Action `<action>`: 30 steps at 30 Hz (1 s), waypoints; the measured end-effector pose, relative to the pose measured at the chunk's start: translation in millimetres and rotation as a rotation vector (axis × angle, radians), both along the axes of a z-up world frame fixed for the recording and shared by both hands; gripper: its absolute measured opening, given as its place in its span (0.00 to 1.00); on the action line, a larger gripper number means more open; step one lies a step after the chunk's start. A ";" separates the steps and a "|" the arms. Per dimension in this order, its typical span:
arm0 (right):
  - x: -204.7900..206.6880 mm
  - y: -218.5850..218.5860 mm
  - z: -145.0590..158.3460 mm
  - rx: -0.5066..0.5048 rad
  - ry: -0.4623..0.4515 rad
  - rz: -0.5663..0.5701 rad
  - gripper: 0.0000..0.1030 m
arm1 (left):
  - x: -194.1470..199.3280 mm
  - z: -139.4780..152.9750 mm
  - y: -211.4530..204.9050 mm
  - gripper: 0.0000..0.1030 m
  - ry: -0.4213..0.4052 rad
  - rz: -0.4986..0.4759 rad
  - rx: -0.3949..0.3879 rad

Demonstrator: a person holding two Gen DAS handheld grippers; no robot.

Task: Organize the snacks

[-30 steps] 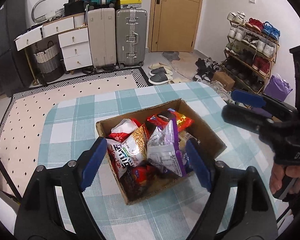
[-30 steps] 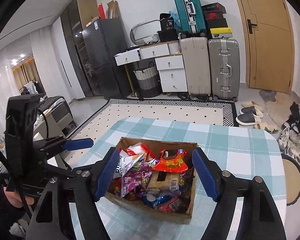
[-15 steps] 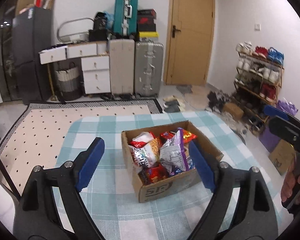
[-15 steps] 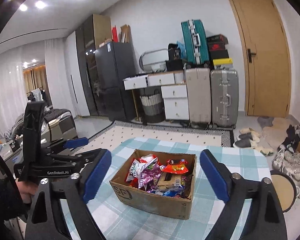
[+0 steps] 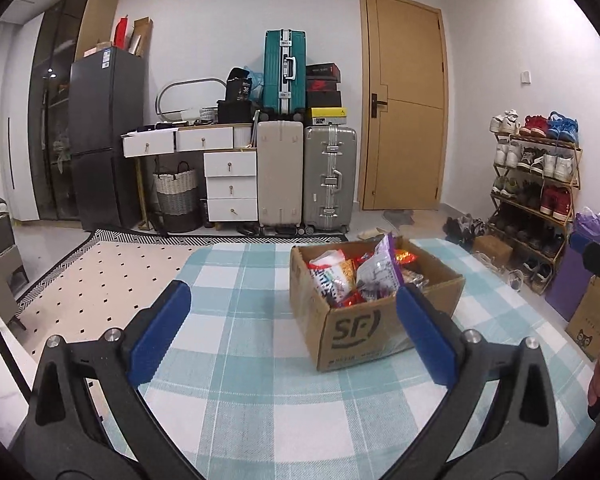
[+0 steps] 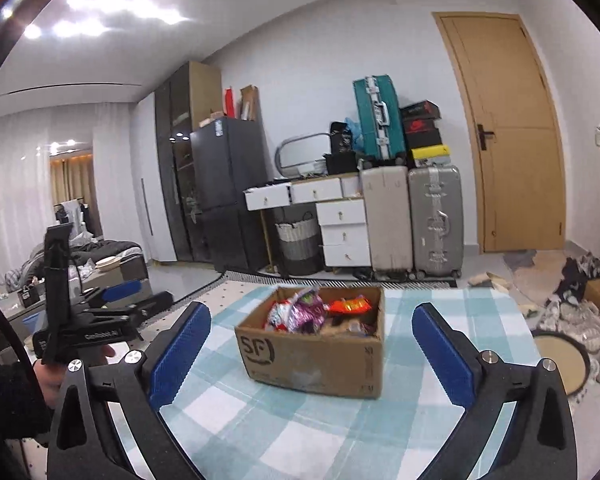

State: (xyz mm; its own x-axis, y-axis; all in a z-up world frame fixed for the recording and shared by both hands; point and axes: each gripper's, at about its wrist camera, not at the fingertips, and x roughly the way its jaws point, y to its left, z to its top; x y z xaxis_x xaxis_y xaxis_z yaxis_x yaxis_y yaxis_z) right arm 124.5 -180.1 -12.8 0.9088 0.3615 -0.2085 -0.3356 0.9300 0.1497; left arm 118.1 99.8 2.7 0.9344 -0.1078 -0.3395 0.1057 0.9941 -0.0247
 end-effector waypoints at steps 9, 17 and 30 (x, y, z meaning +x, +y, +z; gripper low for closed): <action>-17.0 -21.7 -54.4 -0.016 0.044 -0.084 1.00 | -16.2 -49.2 14.7 0.99 0.015 0.076 -0.012; -11.9 -33.7 -93.7 -0.045 0.066 -0.169 1.00 | 12.5 -86.5 -1.6 0.99 0.028 0.104 0.023; -2.3 -33.9 -96.3 -0.075 0.092 -0.193 1.00 | 16.8 -93.9 -3.9 0.99 -0.002 0.132 0.026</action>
